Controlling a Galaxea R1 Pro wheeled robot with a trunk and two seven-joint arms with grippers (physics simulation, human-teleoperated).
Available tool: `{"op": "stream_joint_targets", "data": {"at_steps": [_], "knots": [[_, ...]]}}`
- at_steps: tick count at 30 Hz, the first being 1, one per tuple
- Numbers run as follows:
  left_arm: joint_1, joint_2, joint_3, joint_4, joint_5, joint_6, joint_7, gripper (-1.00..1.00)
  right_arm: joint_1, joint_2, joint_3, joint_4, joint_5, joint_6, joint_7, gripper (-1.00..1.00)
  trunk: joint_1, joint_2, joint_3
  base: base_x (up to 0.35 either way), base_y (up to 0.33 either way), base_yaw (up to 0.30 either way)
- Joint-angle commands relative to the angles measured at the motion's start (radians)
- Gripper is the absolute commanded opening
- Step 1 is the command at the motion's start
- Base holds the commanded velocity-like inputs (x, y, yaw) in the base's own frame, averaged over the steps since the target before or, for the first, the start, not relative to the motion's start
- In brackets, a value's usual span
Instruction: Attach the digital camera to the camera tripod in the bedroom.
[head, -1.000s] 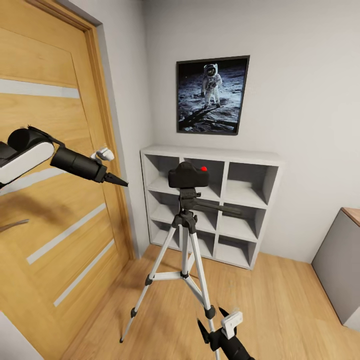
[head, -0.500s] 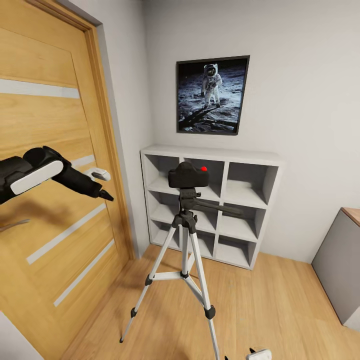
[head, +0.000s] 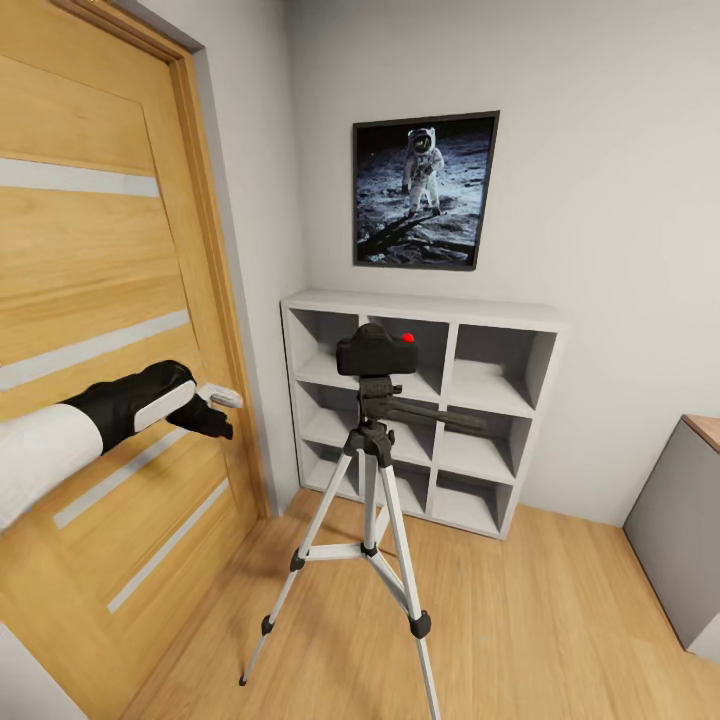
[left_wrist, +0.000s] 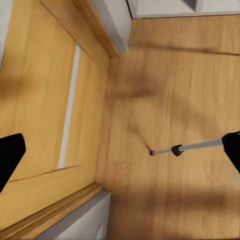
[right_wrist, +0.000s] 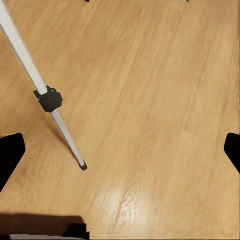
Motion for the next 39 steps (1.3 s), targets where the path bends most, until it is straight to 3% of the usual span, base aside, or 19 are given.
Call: {"op": "stream_joint_targets", "data": {"at_steps": [1, 2, 4, 10, 12, 17, 19, 29, 34, 39], "knots": [[0.021, -0.024, -0.007, 0.034, 0.007, -0.021, 0.027, 1.0, 0.002, 0.0, 0.009, 0.004, -0.003, 0.024, -0.015, 1.0, 0.001, -0.002, -0.002, 0.0, 0.0, 0.0], [0.061, -0.053, -0.007, 0.078, 0.008, -0.043, 0.045, 1.0, 0.007, -0.001, 0.009, 0.004, -0.003, 0.078, -0.025, 1.0, 0.001, -0.002, -0.002, 0.0, 0.0, 0.0], [0.123, -0.076, -0.007, 0.116, 0.009, -0.057, 0.057, 1.0, 0.012, -0.003, 0.009, 0.004, -0.003, 0.16, -0.033, 1.0, 0.001, -0.002, -0.002, 0.0, 0.0, 0.0], [0.227, -0.089, -0.007, 0.174, 0.02, -0.066, 0.063, 1.0, 0.029, -0.013, 0.009, 0.004, -0.003, 0.289, -0.045, 1.0, 0.001, -0.002, -0.002, 0.0, 0.0, 0.0], [0.282, -0.092, -0.007, 0.206, 0.055, -0.067, 0.062, 1.0, 0.044, -0.018, 0.009, 0.004, -0.004, 0.319, -0.046, 1.0, 0.001, -0.002, -0.002, 0.0, 0.0, 0.0], [0.359, -0.092, -0.007, 0.251, 0.12, -0.068, 0.056, 1.0, 0.084, -0.022, 0.007, 0.004, -0.005, 0.337, -0.043, 1.0, 0.001, -0.002, -0.002, 0.0, 0.0, 0.0], [0.419, -0.093, -0.007, 0.272, 0.143, -0.068, 0.054, 1.0, 0.111, -0.022, 0.006, 0.004, -0.007, 0.34, -0.041, 1.0, 0.001, -0.002, -0.002, 0.0, 0.0, 0.0], [0.663, -0.111, -0.007, 0.303, 0.16, -0.07, 0.053, 1.0, 0.161, -0.023, 0.005, 0.005, -0.009, 0.343, -0.037, 1.0, 0.001, -0.002, -0.002, 0.0, 0.0, 0.0], [0.734, -0.112, -0.007, 0.321, 0.161, -0.074, 0.051, 1.0, 0.165, -0.023, 0.004, 0.005, -0.009, 0.343, -0.036, 1.0, 0.001, -0.002, -0.002, 0.0, 0.0, 0.0], [0.817, -0.113, -0.007, 0.369, 0.162, -0.149, 0.05, 1.0, 0.166, -0.024, 0.002, 0.005, -0.034, 0.343, -0.007, 1.0, 0.001, -0.002, -0.002, 0.0, 0.0, 0.0]]}}
